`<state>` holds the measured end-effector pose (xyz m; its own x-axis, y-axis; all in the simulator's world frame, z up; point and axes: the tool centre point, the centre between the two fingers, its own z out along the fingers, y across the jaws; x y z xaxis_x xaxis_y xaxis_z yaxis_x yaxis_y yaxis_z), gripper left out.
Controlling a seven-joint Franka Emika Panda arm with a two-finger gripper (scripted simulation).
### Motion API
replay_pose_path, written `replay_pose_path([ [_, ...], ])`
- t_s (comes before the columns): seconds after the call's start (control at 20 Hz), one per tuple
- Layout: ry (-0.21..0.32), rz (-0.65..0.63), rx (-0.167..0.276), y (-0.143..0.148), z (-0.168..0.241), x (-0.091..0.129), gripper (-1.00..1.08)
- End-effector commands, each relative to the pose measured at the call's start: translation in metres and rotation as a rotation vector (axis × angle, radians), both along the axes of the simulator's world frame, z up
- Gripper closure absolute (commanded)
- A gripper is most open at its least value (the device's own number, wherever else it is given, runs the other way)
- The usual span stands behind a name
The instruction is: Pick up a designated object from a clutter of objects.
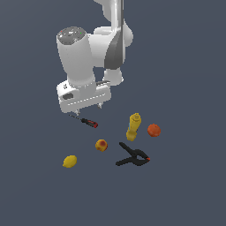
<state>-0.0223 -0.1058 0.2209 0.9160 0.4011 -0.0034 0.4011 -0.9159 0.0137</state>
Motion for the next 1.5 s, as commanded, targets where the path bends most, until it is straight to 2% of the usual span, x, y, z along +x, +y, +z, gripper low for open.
replay_pose_path([
  [0.0, 0.001, 0.051, 0.0, -0.008, -0.012, -0.003, -0.92],
  [0.65, 0.007, 0.308, 0.001, -0.043, -0.069, -0.027, -0.92],
  [1.45, 0.009, 0.618, 0.008, -0.076, -0.132, -0.068, -0.92],
])
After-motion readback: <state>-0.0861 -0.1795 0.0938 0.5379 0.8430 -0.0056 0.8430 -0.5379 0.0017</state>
